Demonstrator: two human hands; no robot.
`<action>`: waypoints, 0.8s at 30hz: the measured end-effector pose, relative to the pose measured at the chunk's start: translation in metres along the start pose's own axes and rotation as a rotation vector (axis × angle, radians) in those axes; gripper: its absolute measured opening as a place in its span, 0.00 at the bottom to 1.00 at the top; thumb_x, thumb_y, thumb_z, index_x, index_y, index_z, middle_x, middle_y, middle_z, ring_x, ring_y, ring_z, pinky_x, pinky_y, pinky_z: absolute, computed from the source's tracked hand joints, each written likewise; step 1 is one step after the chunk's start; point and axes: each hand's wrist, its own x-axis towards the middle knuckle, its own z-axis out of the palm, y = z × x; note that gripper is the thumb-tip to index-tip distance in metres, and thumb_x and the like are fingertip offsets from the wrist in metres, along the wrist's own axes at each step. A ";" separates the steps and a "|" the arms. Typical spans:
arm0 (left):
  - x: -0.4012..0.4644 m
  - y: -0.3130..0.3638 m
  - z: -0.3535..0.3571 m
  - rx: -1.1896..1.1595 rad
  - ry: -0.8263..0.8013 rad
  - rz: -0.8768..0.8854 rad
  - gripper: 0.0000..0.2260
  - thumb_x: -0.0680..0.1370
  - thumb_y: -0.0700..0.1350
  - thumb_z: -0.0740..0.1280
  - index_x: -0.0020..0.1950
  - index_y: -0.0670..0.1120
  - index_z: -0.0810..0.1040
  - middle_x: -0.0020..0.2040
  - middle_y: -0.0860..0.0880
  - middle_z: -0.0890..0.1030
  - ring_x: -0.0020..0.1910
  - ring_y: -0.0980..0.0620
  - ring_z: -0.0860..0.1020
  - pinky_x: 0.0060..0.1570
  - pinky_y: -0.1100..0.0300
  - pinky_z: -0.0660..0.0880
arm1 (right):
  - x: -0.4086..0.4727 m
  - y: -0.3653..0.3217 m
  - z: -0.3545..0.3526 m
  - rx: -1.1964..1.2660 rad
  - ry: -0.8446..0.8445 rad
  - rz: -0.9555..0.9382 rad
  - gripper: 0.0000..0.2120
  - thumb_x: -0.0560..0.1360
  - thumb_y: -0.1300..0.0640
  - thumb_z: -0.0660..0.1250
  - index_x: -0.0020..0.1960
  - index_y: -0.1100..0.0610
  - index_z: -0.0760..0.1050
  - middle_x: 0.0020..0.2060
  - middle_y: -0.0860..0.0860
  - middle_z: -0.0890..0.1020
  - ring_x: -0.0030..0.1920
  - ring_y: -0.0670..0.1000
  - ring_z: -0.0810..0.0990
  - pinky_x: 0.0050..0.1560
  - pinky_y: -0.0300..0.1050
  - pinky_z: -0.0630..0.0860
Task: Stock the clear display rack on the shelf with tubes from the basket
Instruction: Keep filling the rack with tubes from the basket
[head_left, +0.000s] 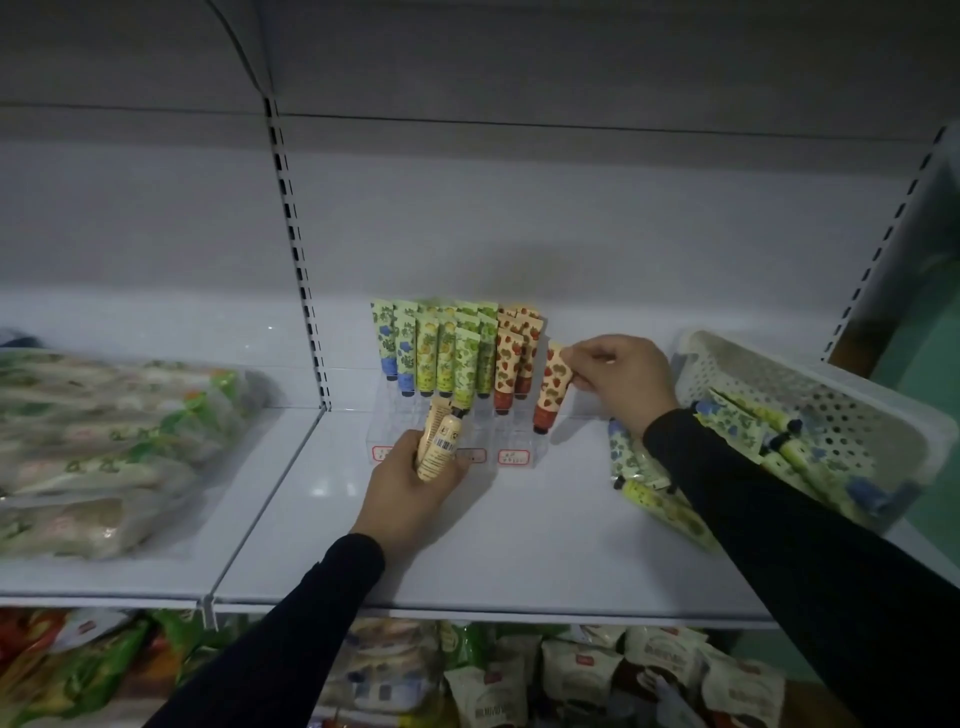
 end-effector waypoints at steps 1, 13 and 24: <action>0.001 -0.001 0.000 -0.017 -0.010 -0.008 0.08 0.77 0.51 0.71 0.46 0.51 0.74 0.36 0.54 0.77 0.30 0.61 0.73 0.32 0.67 0.68 | 0.004 -0.001 0.003 -0.023 0.031 -0.028 0.06 0.74 0.55 0.73 0.46 0.57 0.84 0.41 0.52 0.86 0.41 0.52 0.85 0.49 0.45 0.83; 0.004 -0.005 0.003 -0.079 -0.017 -0.044 0.07 0.76 0.52 0.71 0.47 0.52 0.75 0.34 0.56 0.77 0.30 0.58 0.73 0.33 0.62 0.70 | 0.025 -0.004 0.034 -0.185 0.125 -0.170 0.10 0.75 0.53 0.70 0.47 0.60 0.85 0.40 0.51 0.85 0.43 0.52 0.83 0.53 0.52 0.79; 0.004 -0.004 0.003 -0.088 -0.018 -0.043 0.07 0.76 0.52 0.70 0.47 0.52 0.75 0.34 0.56 0.77 0.29 0.61 0.73 0.30 0.66 0.69 | 0.022 0.000 0.042 -0.324 0.127 -0.233 0.12 0.77 0.52 0.68 0.48 0.61 0.84 0.42 0.52 0.85 0.43 0.48 0.80 0.48 0.40 0.75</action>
